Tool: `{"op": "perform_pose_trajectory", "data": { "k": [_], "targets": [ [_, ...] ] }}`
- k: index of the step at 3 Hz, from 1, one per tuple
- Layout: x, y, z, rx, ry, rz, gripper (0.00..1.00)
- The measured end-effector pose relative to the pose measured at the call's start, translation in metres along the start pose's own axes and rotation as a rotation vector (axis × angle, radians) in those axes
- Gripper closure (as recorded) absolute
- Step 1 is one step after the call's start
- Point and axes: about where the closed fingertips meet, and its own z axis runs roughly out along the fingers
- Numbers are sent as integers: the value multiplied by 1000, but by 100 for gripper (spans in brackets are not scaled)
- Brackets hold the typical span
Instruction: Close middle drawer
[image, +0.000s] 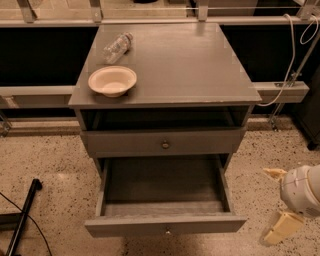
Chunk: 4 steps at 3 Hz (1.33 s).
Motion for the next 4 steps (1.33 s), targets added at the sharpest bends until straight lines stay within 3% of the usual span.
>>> {"op": "perform_pose_trajectory", "data": {
  "k": [1,2,3,4],
  "targets": [
    [0,2,18,-39,-90,0,0],
    [-9,25,85,-103,-279,-25,0],
    [-24,49,164,-92,-456,-76,26],
    [-36,63,196,-66,-495,-115,49]
  ]
}}
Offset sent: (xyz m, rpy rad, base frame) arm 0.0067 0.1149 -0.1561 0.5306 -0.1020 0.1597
